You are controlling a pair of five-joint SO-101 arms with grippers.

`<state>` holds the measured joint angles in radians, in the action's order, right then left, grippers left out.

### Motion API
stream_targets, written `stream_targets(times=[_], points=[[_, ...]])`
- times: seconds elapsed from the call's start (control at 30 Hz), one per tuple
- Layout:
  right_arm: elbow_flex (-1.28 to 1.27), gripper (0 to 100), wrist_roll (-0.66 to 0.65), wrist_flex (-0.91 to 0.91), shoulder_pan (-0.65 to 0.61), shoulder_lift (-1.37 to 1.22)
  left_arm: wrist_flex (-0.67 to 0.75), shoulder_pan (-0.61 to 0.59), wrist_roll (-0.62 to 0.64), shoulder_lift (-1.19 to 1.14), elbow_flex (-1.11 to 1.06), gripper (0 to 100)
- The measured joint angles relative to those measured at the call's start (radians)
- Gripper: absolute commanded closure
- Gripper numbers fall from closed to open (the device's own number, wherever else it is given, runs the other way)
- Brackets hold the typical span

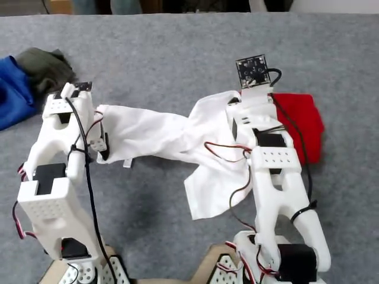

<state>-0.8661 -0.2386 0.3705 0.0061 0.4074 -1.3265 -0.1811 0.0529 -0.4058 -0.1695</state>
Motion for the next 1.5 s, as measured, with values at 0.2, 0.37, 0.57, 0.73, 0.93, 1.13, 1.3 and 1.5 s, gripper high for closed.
stream_targets(times=[0.2,0.37,0.57,0.73,0.93,1.13,1.3,1.5], points=[[0.0,98.5,0.0,0.0,0.0,0.0,-0.015,0.058,0.034,-0.069,0.046,97],[0.0,98.5,0.0,0.0,0.0,0.0,-0.02,0.06,0.038,-0.081,0.054,97],[0.0,98.5,0.0,0.0,0.0,0.0,-0.078,0.06,0.032,0.0,0.051,97],[0.0,98.5,0.0,0.0,0.0,0.0,-0.195,0.066,-0.032,0.092,0.026,81],[0.0,98.5,0.0,0.0,0.0,0.0,-0.226,0.035,-0.043,0.094,-0.006,82],[0.0,98.5,0.0,0.0,0.0,0.0,-0.144,0.034,-0.048,0.1,-0.12,82],[0.0,98.5,0.0,0.0,0.0,0.0,-0.054,0.029,-0.049,0.133,-0.207,82],[0.0,98.5,0.0,0.0,0.0,0.0,0.006,0.098,-0.015,0.098,-0.247,87]])
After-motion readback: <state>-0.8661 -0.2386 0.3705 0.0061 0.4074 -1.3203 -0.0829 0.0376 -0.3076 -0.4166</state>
